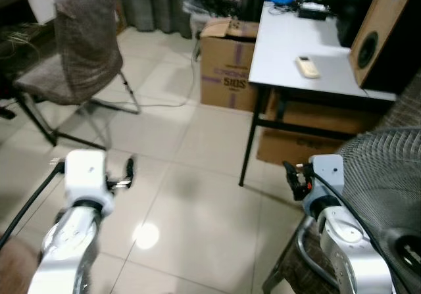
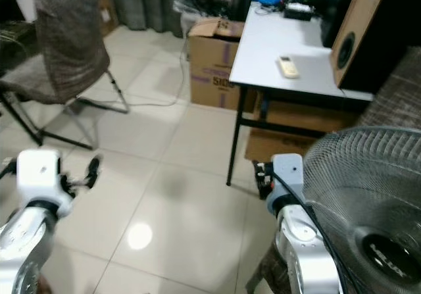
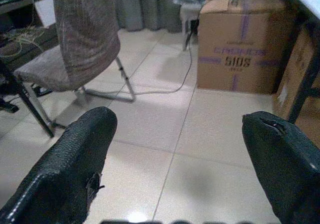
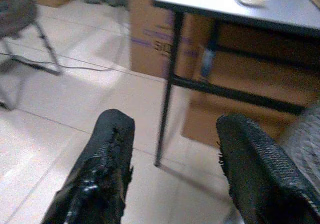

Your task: Move the pillow to the sofa from floor

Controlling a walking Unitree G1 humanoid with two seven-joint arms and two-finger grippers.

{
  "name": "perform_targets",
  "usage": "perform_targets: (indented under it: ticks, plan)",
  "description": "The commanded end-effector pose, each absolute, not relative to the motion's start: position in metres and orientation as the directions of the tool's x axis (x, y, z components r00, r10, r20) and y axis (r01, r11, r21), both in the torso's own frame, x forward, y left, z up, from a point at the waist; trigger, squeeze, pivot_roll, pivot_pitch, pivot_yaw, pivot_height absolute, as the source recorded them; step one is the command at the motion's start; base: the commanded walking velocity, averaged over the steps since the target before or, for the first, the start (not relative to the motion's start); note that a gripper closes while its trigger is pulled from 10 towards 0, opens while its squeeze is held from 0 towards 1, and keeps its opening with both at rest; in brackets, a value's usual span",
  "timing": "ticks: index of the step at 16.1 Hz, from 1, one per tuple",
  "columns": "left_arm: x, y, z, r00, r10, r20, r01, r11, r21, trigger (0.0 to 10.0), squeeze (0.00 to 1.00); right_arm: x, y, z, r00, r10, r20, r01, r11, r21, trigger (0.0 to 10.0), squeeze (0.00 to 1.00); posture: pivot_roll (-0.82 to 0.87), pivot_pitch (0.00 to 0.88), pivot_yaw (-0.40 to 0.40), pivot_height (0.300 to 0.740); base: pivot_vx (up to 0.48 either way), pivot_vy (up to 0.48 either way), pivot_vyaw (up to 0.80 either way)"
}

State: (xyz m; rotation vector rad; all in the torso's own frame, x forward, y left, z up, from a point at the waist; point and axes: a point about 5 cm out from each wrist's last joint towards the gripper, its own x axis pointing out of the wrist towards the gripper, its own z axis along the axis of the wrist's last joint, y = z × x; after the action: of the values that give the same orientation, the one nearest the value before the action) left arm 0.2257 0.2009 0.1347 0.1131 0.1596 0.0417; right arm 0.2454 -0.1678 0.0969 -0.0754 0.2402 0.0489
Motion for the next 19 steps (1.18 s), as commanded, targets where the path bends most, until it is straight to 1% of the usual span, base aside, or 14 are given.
perform_targets:
  ticks: [1,3,5,8,9,10,11,12,14,15,16,17,18,19]
  plan:
    - [0.224,0.205,0.131,0.982,0.062,-0.177,-0.04,0.991,0.125,10.0,0.0,0.246,-0.163,0.102,0.976,0.064,-0.207,-0.08,0.994,-0.068,10.0,1.0,-0.04,0.0,0.048,0.74,0.0,0.0,0.8]
    - [0.224,0.201,0.135,0.978,0.046,-0.203,-0.022,0.992,0.12,10.0,0.0,0.243,-0.16,0.109,0.978,0.097,-0.182,-0.106,0.994,-0.039,10.0,1.0,-0.05,0.0,0.064,0.74,0.0,0.0,0.8]
    - [0.227,0.192,0.135,0.978,-0.011,-0.209,0.032,0.995,0.098,10.0,0.0,0.24,-0.161,0.113,0.981,0.113,-0.16,-0.115,0.993,-0.003,10.0,1.0,-0.09,0.0,0.088,0.74,0.0,0.0,0.8]
    - [0.227,0.182,0.124,0.97,-0.026,-0.24,0.041,0.998,0.057,10.0,0.0,0.243,-0.159,0.124,0.977,0.165,-0.133,-0.162,0.986,0.035,10.0,1.0,-0.13,0.0,0.073,0.74,0.0,0.0,0.8]
    - [0.227,0.18,0.123,0.969,-0.038,-0.242,0.06,0.995,0.085,10.0,0.0,0.243,-0.158,0.123,0.975,0.175,-0.137,-0.177,0.984,-0.002,10.0,1.0,-0.12,0.0,0.07,0.74,0.0,0.0,0.8]
    - [0.227,0.182,0.125,0.969,-0.041,-0.243,0.059,0.996,0.067,10.0,0.0,0.242,-0.154,0.123,0.973,0.182,-0.14,-0.187,0.982,-0.019,10.0,1.0,-0.11,0.0,0.064,0.74,0.0,0.0,0.8]
    - [0.227,0.186,0.124,0.97,-0.035,-0.242,0.037,0.999,0.002,10.0,0.0,0.241,-0.149,0.121,0.971,0.189,-0.143,-0.191,0.982,0.004,10.0,1.0,-0.11,0.0,0.068,0.74,0.0,0.0,0.8]
    - [0.227,0.191,0.124,0.968,-0.007,-0.249,0.015,0.999,0.033,10.0,0.0,0.24,-0.148,0.12,0.972,0.186,-0.144,-0.189,0.982,-0.005,10.0,1.0,-0.1,0.0,0.06,0.74,0.0,0.0,0.8]
    - [0.226,0.205,0.13,0.972,0.063,-0.226,-0.036,0.992,0.121,10.0,0.0,0.238,-0.141,0.119,0.961,0.231,-0.151,-0.228,0.973,0.037,10.0,1.0,-0.06,0.0,0.048,0.74,0.0,0.0,0.8]
    - [0.224,0.206,0.131,0.972,0.076,-0.222,-0.04,0.986,0.161,10.0,0.0,0.238,-0.14,0.116,0.96,0.23,-0.162,-0.23,0.973,0.018,10.0,1.0,-0.06,0.0,0.05,0.74,0.0,0.0,0.79]
    - [0.223,0.204,0.133,0.977,0.061,-0.205,-0.032,0.989,0.144,10.0,0.0,0.242,-0.143,0.115,0.967,0.188,-0.171,-0.192,0.981,-0.009,10.0,1.0,-0.07,0.0,0.054,0.74,0.0,0.0,0.8]
    - [0.225,0.204,0.135,0.98,0.05,-0.191,-0.025,0.991,0.13,10.0,0.0,0.245,-0.146,0.116,0.974,0.145,-0.174,-0.148,0.989,-0.006,10.0,1.0,-0.08,0.0,0.06,0.74,0.0,0.0,0.8]
    - [0.233,0.199,0.135,0.983,-0.007,-0.185,0.027,0.994,0.104,10.0,0.0,0.246,-0.15,0.122,0.981,0.103,-0.164,-0.102,0.995,0.016,10.0,1.0,-0.1,0.0,0.076,0.74,0.0,0.0,0.8]
    - [0.242,0.194,0.135,0.984,-0.015,-0.177,0.032,0.995,0.094,10.0,0.0,0.247,-0.155,0.125,0.983,0.085,-0.162,-0.087,0.996,-0.004,10.0,1.0,-0.1,0.0,0.08,0.74,0.0,0.0,0.8]
